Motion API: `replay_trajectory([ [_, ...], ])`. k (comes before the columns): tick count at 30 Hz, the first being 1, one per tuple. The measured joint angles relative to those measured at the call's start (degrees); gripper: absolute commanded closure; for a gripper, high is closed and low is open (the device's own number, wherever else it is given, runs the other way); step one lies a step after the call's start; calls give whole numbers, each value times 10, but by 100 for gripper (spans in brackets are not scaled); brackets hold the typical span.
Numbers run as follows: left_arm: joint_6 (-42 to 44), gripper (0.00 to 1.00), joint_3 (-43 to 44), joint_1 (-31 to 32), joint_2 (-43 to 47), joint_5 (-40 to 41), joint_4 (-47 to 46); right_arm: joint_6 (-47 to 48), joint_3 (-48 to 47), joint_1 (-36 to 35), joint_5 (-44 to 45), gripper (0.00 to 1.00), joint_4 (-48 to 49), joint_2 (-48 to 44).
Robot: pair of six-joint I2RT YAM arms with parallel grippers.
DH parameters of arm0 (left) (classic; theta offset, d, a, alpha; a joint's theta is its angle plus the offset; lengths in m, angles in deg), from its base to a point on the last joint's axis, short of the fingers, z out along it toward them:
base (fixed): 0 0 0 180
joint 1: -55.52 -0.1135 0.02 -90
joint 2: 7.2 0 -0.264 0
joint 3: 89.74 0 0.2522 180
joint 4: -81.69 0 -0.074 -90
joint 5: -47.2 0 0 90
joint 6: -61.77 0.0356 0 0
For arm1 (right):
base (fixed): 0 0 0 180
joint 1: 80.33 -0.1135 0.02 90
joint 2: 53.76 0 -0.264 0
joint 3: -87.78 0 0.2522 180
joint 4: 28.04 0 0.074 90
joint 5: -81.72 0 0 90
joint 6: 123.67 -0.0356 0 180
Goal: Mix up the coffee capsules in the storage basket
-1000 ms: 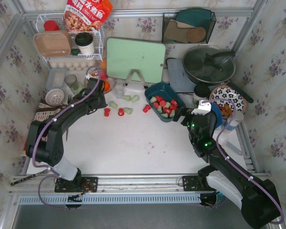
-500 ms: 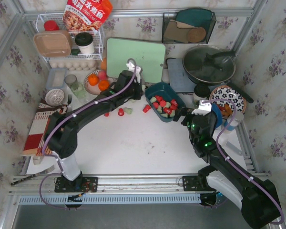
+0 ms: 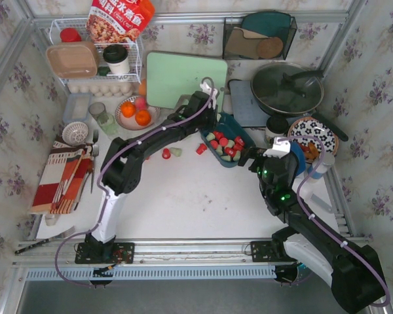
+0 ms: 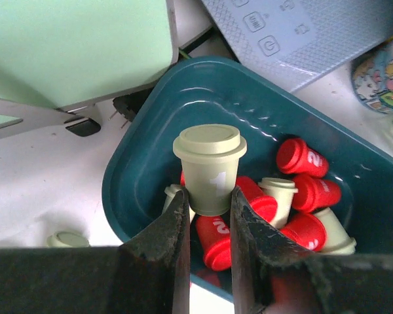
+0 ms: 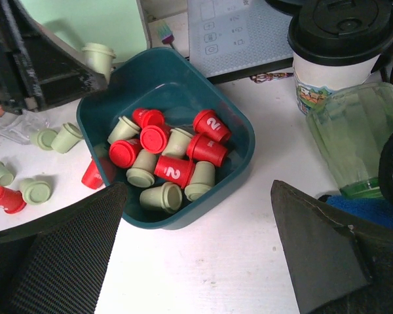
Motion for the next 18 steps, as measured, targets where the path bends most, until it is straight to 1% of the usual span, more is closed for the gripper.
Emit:
replay_trajectory([
  [3,-7,88,49,0,-39,4,33,0,-3,0,0,0,0,5],
  [5,-10,84,68,0,-57,4,52,0,-3,0,0,0,0,6],
  [8,-13,66,75,1,-69,5,75,0,-3,0,0,0,0,7],
  [9,-14,61,75,1,-70,7,82,0,-3,0,0,0,0,7],
  [13,-14,56,75,0,-66,15,95,0,-3,0,0,0,0,12],
  [16,-14,52,65,1,-45,21,98,-2,-4,0,1,0,0,14],
  [17,-13,49,56,1,-31,25,95,-2,-4,0,1,0,0,15],
  [18,-12,42,42,1,-15,28,88,-2,-4,0,2,0,0,15],
])
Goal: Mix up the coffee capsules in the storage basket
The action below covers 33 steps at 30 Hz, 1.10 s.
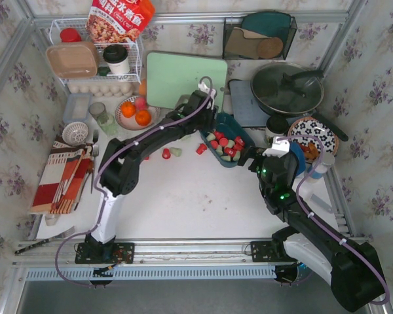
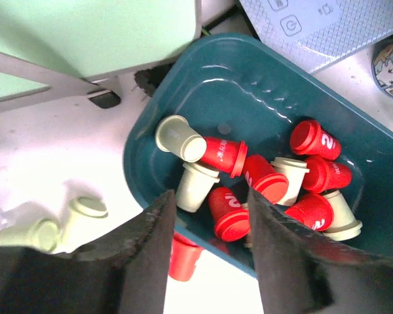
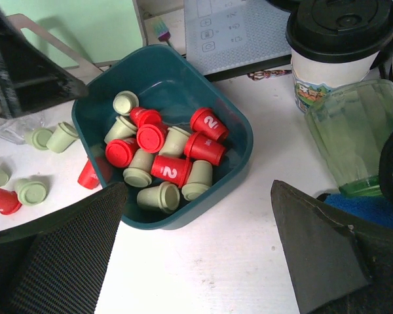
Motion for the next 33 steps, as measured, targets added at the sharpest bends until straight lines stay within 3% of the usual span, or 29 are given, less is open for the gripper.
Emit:
replay_trajectory([
  [3,4,28,-40,0,45,17,-16,0,0,0,3,0,0,0],
  [10,12,26,-153,0,165,70,-50,0,0,0,4,0,0,-1],
  [11,14,21,-168,0,179,82,-55,0,0,0,4,0,0,-1],
  [13,19,1,-196,0,207,116,-57,0,0,0,4,0,0,-1],
  [21,-18,1,-307,-54,269,236,-19,0,0,0,4,0,0,1],
  [28,-70,25,-415,-118,322,242,6,0,0,0,4,0,1,10],
  [33,-76,44,-424,-158,291,205,15,0,0,0,4,0,1,15],
])
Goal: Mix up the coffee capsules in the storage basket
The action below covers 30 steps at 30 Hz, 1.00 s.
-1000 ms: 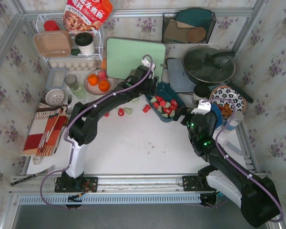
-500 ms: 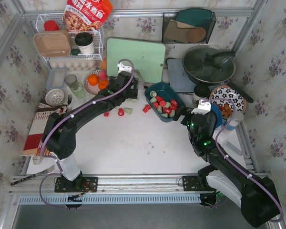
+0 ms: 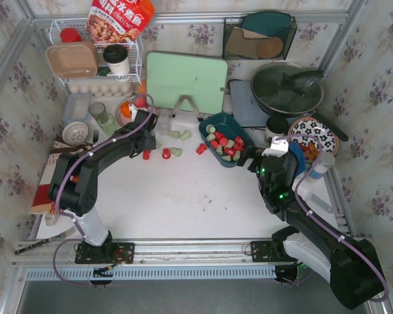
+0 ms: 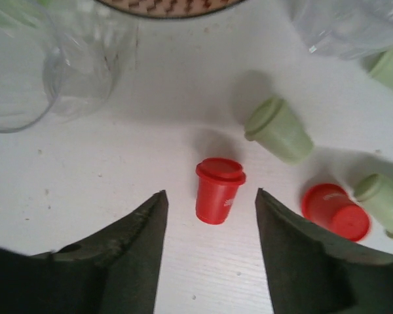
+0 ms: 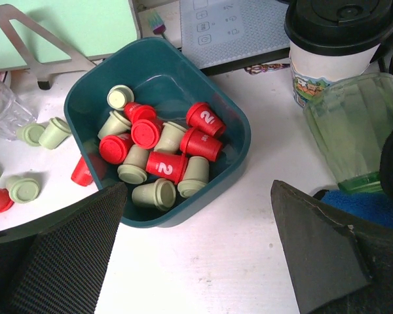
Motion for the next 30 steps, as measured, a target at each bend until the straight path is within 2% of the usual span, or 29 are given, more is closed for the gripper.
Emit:
replay_trajectory([
  [6,-6,44,1,-43,-48,-68,24,0,0,0,0,0,2,3],
  [12,-9,53,2,-50,-65,-96,32,0,0,0,0,0,4,6],
  [19,-9,70,5,-56,-87,-110,34,0,0,0,0,0,4,6],
  [24,-11,73,-13,-55,-66,-124,30,0,0,0,0,0,4,6],
  [30,-6,73,-26,-28,14,-155,12,0,0,0,-1,0,4,5],
])
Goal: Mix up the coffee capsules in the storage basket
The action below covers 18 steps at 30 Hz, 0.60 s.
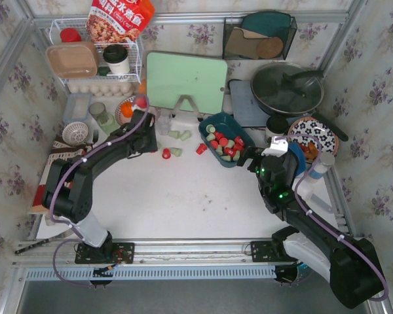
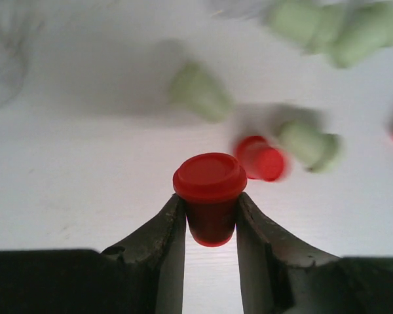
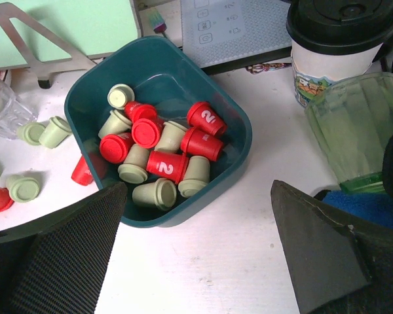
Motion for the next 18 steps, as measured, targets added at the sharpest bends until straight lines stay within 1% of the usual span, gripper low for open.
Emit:
replay_trajectory([
  [3,21,73,30,43,16,-23,-19,0,0,0,-1,0,0,-2],
  [7,68,73,96,111,-7,-43,-57,0,0,0,-1,0,0,-2],
  [10,104,72,155,148,-50,-57,-90,0,0,0,-1,0,0,-1],
  [16,131,71,260,174,-157,-80,-141,0,0,0,1,0,0,5],
  [17,131,70,279,178,-176,-86,-147,0,0,0,1,0,0,5],
  [18,131,66,301,183,-199,-93,-155,0,0,0,1,0,0,4],
])
